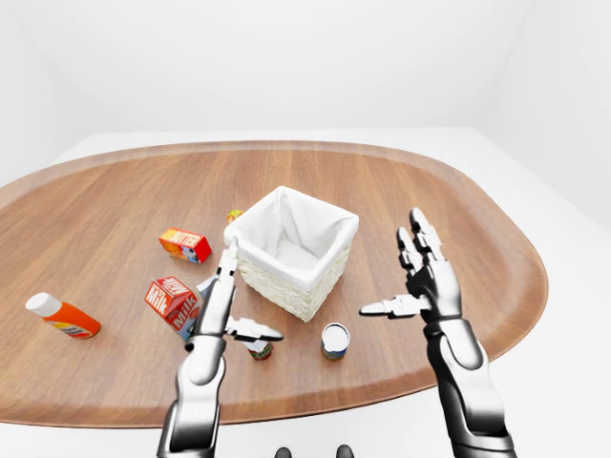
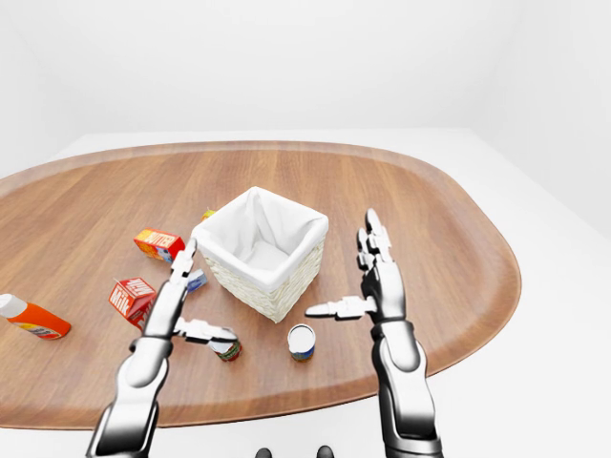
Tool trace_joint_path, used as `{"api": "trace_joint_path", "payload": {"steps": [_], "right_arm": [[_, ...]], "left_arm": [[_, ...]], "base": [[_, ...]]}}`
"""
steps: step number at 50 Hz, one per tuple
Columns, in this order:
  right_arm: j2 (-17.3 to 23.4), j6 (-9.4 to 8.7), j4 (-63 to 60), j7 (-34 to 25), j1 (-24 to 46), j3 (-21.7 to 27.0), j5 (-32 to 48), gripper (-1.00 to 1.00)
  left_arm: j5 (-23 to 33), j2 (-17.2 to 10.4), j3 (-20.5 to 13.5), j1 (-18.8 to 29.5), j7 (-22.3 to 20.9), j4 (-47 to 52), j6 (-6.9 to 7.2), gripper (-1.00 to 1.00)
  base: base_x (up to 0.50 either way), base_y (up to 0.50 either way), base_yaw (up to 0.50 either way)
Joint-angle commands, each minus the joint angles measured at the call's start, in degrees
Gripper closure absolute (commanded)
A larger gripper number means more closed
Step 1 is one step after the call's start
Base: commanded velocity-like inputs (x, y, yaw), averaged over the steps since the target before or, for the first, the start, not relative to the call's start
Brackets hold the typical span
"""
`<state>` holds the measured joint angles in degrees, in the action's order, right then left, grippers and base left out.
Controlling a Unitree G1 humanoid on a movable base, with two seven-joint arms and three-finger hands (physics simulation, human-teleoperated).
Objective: Pick up the tomato sauce, and put it in the basket.
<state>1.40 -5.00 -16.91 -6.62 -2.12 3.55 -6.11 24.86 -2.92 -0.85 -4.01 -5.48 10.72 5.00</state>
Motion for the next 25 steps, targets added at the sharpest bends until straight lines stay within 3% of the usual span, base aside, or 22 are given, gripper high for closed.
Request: {"api": "trace_joint_path", "payload": {"steps": [1,9,14,25], "right_arm": [[-0.14,0.0,0.42,-0.06,-0.37,-0.36,0.26,-1.0],[-0.03,0.0,0.23,0.01,-0.03,-0.16,0.13,-1.0],[-0.09,0.0,0.55,-0.03,-0.06,-0.27,0.26,-1.0],[-0.01,0.0,1.11,-0.05,0.19,-0.07,0.15,-1.0]], "left_arm": [[1.15,-0.57,-0.43,-0.83,-0.24,-1.19,0.0,-1.0],[1.85,-0.47,-0.57,-1.01,-0.1,-2.27,-0.11,-1.0],[2.31,-0.65,-0.73,-1.18,0.37,-3.9,-1.69,-1.0],[3.19,-0.65,-0.68,-1.03,1.3,-5.91,-3.27,-1.0]], "base": [[0.0,0.0,0.0],[0.0,0.0,0.0],[0.0,0.0,0.0],[0.0,0.0,0.0]]}}
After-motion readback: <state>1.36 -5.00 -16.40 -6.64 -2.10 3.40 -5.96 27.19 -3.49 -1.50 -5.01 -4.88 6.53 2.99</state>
